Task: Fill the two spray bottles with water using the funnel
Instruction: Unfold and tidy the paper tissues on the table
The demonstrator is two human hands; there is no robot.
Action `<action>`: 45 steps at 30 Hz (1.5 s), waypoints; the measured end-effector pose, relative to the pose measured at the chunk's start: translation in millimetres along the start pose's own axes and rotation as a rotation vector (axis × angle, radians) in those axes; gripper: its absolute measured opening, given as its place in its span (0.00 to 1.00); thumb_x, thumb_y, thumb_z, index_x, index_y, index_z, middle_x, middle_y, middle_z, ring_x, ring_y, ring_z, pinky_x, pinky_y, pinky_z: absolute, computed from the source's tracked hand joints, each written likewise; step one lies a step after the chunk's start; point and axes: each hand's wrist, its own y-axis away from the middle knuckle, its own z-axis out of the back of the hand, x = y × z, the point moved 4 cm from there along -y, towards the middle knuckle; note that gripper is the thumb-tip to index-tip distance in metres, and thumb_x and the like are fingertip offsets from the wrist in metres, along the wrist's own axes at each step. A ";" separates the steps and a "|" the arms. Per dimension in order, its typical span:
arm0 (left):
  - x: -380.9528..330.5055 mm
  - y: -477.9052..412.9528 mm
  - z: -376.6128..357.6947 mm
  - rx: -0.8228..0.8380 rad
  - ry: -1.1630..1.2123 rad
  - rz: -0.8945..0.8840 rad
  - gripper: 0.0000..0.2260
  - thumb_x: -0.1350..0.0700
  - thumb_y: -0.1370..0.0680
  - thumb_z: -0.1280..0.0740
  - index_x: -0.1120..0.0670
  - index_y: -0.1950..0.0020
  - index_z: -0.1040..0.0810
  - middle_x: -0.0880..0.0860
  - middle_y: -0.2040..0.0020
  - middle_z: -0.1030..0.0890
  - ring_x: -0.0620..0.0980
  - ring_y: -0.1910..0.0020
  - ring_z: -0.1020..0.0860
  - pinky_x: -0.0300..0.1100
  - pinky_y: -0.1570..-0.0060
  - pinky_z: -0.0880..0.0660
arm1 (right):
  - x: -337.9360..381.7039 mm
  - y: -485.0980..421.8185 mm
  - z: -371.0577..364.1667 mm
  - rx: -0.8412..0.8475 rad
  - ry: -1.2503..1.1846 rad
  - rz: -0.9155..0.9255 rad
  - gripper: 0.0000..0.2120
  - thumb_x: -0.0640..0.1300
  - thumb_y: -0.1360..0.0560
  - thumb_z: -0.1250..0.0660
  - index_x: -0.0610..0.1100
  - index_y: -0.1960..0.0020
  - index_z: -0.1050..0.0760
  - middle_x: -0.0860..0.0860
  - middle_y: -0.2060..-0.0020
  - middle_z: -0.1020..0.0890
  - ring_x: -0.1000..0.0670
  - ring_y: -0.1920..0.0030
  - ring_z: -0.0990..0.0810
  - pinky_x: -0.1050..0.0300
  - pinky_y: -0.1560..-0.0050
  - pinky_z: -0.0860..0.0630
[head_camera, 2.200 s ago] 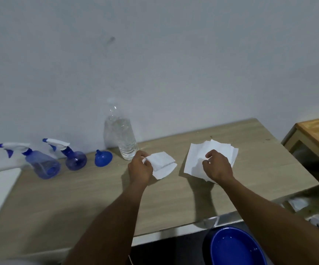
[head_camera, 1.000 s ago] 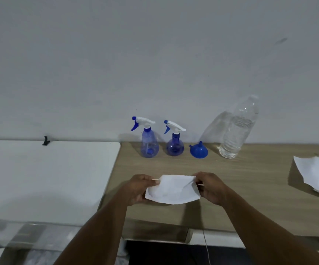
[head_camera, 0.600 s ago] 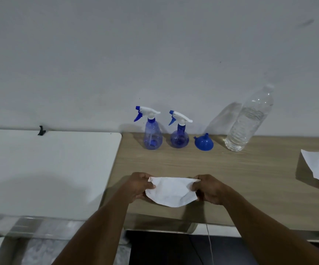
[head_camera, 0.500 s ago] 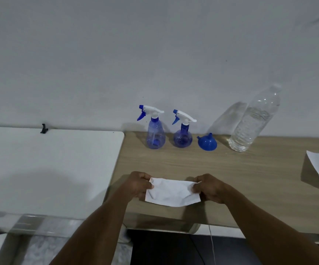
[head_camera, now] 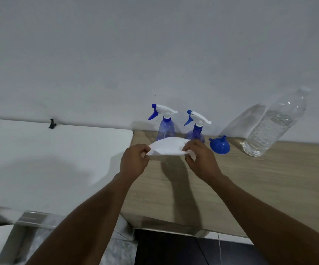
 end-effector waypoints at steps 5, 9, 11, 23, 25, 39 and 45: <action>41.8 23.4 -29.0 0.129 -0.261 -0.103 0.12 0.60 0.33 0.31 0.50 0.52 0.16 0.52 0.49 0.16 0.56 0.49 0.19 0.47 0.46 0.23 | -25.4 47.7 -47.5 0.292 0.176 0.003 0.13 0.41 0.28 0.30 0.49 0.45 0.19 0.50 0.39 0.19 0.49 0.37 0.24 0.47 0.36 0.26; 61.8 36.8 -45.3 0.174 -0.431 -0.191 0.14 0.59 0.35 0.29 0.51 0.50 0.15 0.53 0.44 0.18 0.60 0.43 0.21 0.53 0.39 0.25 | -33.6 72.1 -65.9 0.415 0.208 -0.026 0.18 0.49 0.28 0.33 0.52 0.38 0.20 0.53 0.34 0.22 0.49 0.31 0.28 0.49 0.27 0.38; 59.7 35.5 -44.6 0.167 -0.460 -0.203 0.15 0.59 0.35 0.28 0.49 0.50 0.14 0.55 0.41 0.19 0.63 0.40 0.23 0.56 0.39 0.25 | -32.0 75.2 -63.8 0.380 0.222 -0.039 0.19 0.53 0.27 0.36 0.53 0.37 0.21 0.55 0.34 0.22 0.50 0.29 0.30 0.44 0.27 0.40; 69.1 43.5 -17.9 0.150 -0.386 0.002 0.22 0.57 0.25 0.31 0.49 0.31 0.25 0.53 0.27 0.30 0.54 0.27 0.35 0.51 0.30 0.34 | 11.3 32.7 -122.9 0.651 0.332 0.427 0.35 0.69 0.20 0.58 0.53 0.18 0.50 0.52 0.18 0.53 0.49 0.19 0.59 0.40 0.21 0.59; 70.5 47.2 -15.5 0.140 -0.375 0.015 0.23 0.57 0.25 0.31 0.50 0.30 0.26 0.54 0.27 0.30 0.55 0.27 0.35 0.51 0.31 0.33 | 5.6 35.0 -141.5 0.725 0.398 0.435 0.38 0.71 0.21 0.57 0.53 0.18 0.58 0.53 0.19 0.59 0.50 0.20 0.63 0.38 0.21 0.59; 55.7 53.5 -27.4 0.084 -0.309 -0.036 0.25 0.61 0.29 0.33 0.51 0.32 0.25 0.56 0.31 0.27 0.57 0.31 0.32 0.54 0.39 0.26 | -16.4 9.3 -150.7 0.620 0.401 0.450 0.37 0.70 0.20 0.58 0.52 0.18 0.58 0.51 0.18 0.57 0.49 0.19 0.59 0.37 0.21 0.55; 54.4 58.1 -34.2 0.075 -0.268 -0.023 0.25 0.60 0.29 0.34 0.52 0.32 0.25 0.56 0.32 0.27 0.57 0.31 0.32 0.54 0.37 0.27 | -27.6 -0.4 -127.0 0.529 0.263 0.126 0.39 0.70 0.23 0.66 0.51 0.18 0.56 0.51 0.18 0.57 0.50 0.19 0.64 0.39 0.21 0.61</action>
